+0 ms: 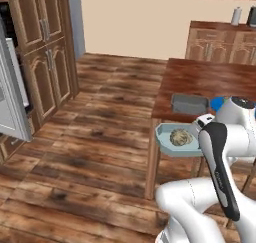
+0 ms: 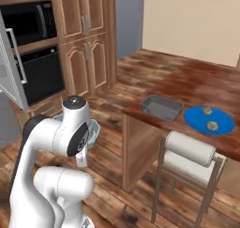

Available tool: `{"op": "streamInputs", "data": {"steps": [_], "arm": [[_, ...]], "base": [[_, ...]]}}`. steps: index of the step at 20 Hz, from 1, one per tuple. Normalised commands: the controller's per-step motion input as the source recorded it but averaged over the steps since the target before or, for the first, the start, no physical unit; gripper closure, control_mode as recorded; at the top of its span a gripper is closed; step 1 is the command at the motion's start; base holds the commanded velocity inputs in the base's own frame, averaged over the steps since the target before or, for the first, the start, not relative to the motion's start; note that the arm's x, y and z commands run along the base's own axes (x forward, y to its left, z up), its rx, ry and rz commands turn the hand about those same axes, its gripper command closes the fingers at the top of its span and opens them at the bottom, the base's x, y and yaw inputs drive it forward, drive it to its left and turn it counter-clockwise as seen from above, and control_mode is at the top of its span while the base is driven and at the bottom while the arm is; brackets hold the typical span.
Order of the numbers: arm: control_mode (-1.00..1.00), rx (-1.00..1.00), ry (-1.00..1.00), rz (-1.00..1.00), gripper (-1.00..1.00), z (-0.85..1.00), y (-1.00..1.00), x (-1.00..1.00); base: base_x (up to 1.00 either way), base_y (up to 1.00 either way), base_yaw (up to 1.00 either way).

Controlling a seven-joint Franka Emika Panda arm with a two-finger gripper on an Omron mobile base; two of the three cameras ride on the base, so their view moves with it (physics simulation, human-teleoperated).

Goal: Place two dumplings into each of the tupperware containers and then place the containers in the fridge.

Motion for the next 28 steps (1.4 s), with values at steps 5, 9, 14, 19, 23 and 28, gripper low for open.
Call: {"op": "streamInputs", "data": {"steps": [5,9,14,19,23,28], "arm": [[1.00,0.00,0.00,0.00,1.00,0.00,0.00,0.00],[1.00,0.00,0.00,0.00,1.00,0.00,0.00,0.00],[1.00,0.00,0.00,0.00,1.00,0.00,0.00,0.00],[1.00,0.00,0.00,0.00,1.00,0.00,0.00,0.00],[1.00,0.00,0.00,0.00,1.00,0.00,0.00,0.00],[1.00,0.00,0.00,0.00,1.00,0.00,0.00,0.00]], "base": [[-0.33,0.80,0.36],[-0.06,0.82,0.34],[0.28,0.83,0.24],[0.55,0.77,0.24],[0.67,0.64,0.29],[0.70,0.30,0.31]]}}
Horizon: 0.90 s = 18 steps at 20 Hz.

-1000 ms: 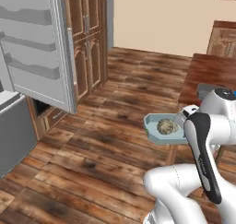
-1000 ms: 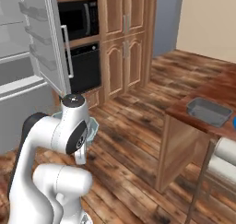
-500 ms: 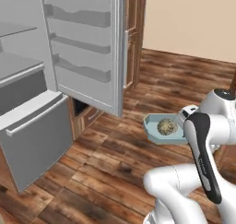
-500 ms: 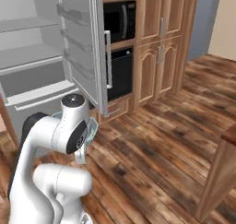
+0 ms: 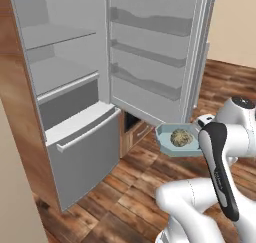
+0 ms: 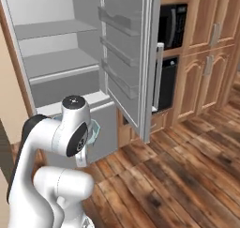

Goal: Place two dumplings into each of the tupperware containers and then place the containers in the fridge.

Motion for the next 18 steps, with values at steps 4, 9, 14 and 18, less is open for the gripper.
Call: {"op": "streamInputs", "data": {"steps": [4,9,14,18], "arm": [[1.00,0.00,0.00,0.00,1.00,0.00,0.00,0.00],[1.00,0.00,0.00,0.00,1.00,0.00,0.00,0.00],[1.00,0.00,0.00,0.00,1.00,0.00,0.00,0.00],[1.00,0.00,0.00,0.00,1.00,0.00,0.00,0.00]], "base": [[0.78,0.16,0.30],[0.76,0.07,0.31],[0.68,0.00,0.32],[0.62,-0.10,0.32]]}}
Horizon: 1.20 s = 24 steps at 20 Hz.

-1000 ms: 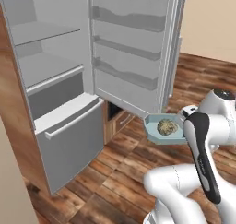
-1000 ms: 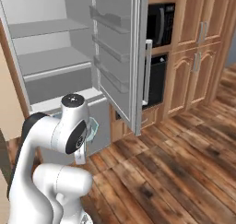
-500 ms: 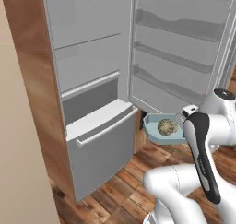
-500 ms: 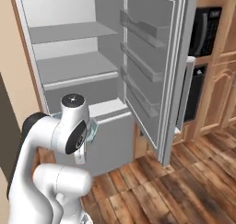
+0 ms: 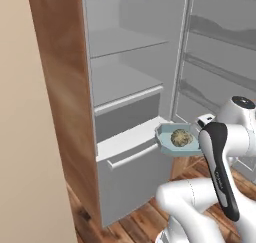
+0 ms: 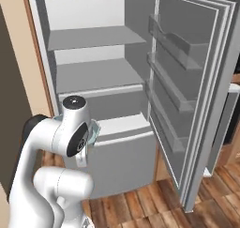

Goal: Place two dumplings into each of the tupperware containers and then place the containers in the fridge.

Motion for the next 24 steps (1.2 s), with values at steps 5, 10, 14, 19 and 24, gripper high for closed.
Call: {"op": "streamInputs", "data": {"steps": [5,10,14,19,24], "arm": [[1.00,0.00,0.00,0.00,1.00,0.00,0.00,0.00],[1.00,0.00,0.00,0.00,1.00,0.00,0.00,0.00],[1.00,0.00,0.00,0.00,1.00,0.00,0.00,0.00],[1.00,0.00,0.00,0.00,1.00,0.00,0.00,0.00],[1.00,0.00,0.00,0.00,1.00,0.00,0.00,0.00]], "base": [[0.59,-0.27,0.29],[0.56,-0.23,0.27],[0.58,-0.04,0.30],[0.57,-0.18,0.28],[0.53,-0.30,0.23]]}}
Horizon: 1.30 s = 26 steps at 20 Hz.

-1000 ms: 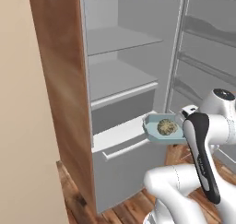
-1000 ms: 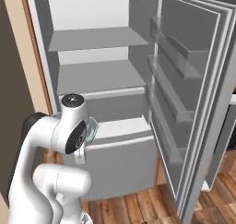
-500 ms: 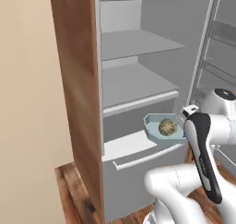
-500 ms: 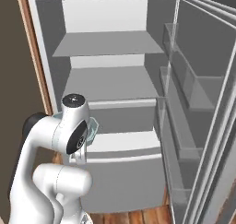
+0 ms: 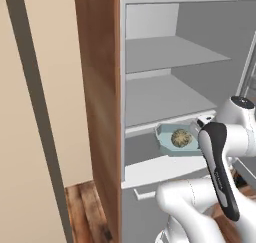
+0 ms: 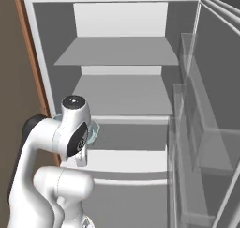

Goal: Place two dumplings into each of the tupperware containers and then place the containers in the fridge.

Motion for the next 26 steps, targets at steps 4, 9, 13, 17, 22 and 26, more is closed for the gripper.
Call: {"op": "streamInputs", "data": {"steps": [4,9,13,17,22,26], "arm": [[1.00,0.00,0.00,0.00,1.00,0.00,0.00,0.00],[-1.00,0.01,-0.01,0.02,1.00,0.00,0.00,0.07],[-1.00,0.00,-0.05,0.08,1.00,0.00,0.00,0.41],[-1.00,0.00,-0.10,-0.07,1.00,0.00,-0.08,0.41],[-1.00,0.07,-0.11,-0.21,1.00,0.04,-0.39,0.41],[-1.00,0.06,0.00,-0.14,1.00,0.14,-0.60,0.58]], "base": [[0.47,-0.31,0.16],[0.32,-0.12,0.10],[0.00,0.00,0.00],[0.00,0.00,0.00],[0.00,0.00,0.00],[0.00,0.00,0.00]]}}
